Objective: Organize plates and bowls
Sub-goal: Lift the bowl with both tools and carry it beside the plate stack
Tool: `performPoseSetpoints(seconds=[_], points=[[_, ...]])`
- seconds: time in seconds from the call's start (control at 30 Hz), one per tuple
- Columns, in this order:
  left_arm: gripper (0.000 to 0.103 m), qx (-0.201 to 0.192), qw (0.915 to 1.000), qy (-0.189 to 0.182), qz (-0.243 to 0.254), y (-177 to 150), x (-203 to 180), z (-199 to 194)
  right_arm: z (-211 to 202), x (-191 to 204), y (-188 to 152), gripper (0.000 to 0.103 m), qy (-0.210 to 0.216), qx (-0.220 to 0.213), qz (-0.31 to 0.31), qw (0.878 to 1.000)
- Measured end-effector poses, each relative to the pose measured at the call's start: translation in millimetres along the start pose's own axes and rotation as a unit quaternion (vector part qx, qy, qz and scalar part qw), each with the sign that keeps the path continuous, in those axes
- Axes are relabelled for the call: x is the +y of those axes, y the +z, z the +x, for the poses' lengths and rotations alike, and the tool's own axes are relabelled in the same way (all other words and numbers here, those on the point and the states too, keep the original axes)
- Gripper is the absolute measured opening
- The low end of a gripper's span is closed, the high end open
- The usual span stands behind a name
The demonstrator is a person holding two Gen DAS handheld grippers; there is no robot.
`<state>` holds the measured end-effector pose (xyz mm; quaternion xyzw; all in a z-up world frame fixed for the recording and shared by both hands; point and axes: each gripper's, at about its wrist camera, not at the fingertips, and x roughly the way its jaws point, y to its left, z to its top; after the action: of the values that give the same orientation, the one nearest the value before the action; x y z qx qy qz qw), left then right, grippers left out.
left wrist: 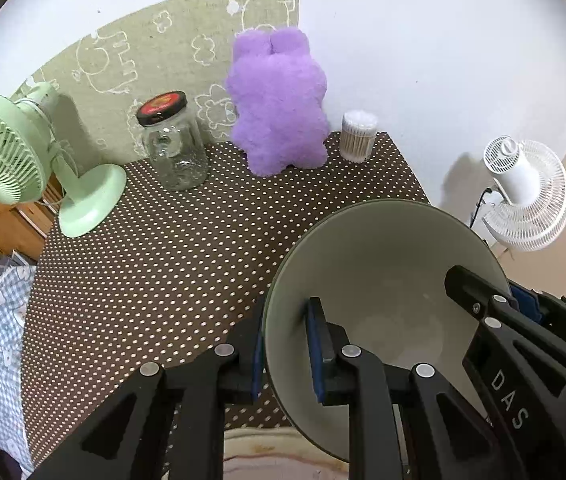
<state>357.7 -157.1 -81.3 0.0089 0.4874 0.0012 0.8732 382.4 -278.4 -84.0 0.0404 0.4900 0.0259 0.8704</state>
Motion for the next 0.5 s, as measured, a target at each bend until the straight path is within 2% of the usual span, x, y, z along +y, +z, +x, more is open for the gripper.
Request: performPoseSetpoints(seconds=[0.5], points=[[0.016,-0.029,0.9995,-0.011,0.003,-40,62,-69,-74,61,-47,0.021,-0.016,-0.028,0.004,0.999]])
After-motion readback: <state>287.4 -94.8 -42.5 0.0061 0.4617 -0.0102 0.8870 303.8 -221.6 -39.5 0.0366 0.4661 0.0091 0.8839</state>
